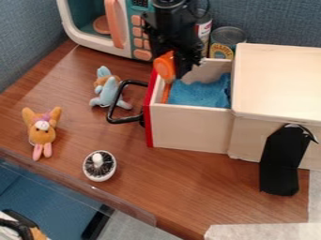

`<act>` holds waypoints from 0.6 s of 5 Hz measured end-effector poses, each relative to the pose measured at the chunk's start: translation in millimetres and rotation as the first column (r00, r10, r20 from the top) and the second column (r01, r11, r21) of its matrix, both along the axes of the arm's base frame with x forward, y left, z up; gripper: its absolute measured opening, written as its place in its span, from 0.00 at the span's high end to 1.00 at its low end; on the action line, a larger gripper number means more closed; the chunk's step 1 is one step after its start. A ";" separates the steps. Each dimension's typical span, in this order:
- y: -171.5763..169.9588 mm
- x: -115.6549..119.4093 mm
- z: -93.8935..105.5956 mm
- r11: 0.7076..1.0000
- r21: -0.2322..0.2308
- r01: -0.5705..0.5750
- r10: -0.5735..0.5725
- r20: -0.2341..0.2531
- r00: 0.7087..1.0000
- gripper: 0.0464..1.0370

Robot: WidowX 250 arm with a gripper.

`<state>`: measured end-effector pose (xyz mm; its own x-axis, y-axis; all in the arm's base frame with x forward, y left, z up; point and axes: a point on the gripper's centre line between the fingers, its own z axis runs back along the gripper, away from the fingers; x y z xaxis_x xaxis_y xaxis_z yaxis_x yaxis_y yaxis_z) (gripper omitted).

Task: Move the carrot inside the drawer

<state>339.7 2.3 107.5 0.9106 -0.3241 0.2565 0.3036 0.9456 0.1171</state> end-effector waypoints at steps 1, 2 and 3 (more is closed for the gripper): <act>-4.5 2.1 -7.5 1.000 -0.021 -0.014 0.014 -0.029 0.999 0.43; -5.9 6.9 -6.1 0.999 -0.040 -0.009 0.008 -0.033 0.999 0.13; -7.3 5.9 -6.4 0.999 -0.050 -0.001 -0.001 -0.045 0.999 0.02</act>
